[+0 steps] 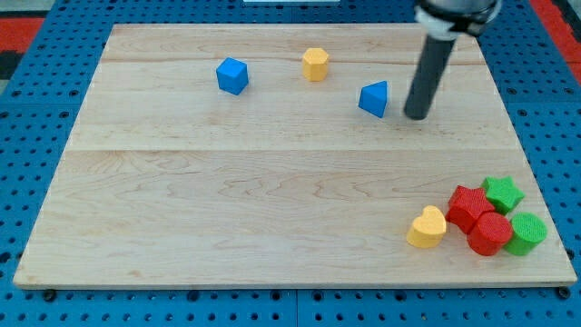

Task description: Slide the blue triangle towards the top right

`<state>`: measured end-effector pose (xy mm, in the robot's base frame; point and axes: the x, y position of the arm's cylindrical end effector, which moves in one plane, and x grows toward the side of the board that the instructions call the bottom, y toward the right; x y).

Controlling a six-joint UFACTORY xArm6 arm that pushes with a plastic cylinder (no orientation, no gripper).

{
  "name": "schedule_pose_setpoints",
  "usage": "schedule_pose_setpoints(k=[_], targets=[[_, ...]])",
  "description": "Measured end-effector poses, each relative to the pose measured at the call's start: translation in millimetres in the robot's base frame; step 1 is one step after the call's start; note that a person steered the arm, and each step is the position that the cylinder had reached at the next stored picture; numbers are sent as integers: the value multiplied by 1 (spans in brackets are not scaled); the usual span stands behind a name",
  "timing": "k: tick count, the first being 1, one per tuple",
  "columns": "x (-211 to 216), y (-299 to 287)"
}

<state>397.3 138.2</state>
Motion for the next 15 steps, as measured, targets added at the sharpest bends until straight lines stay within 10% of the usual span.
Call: schedule_pose_setpoints(k=[6,15], targets=[[-135,-11],[-161,26]])
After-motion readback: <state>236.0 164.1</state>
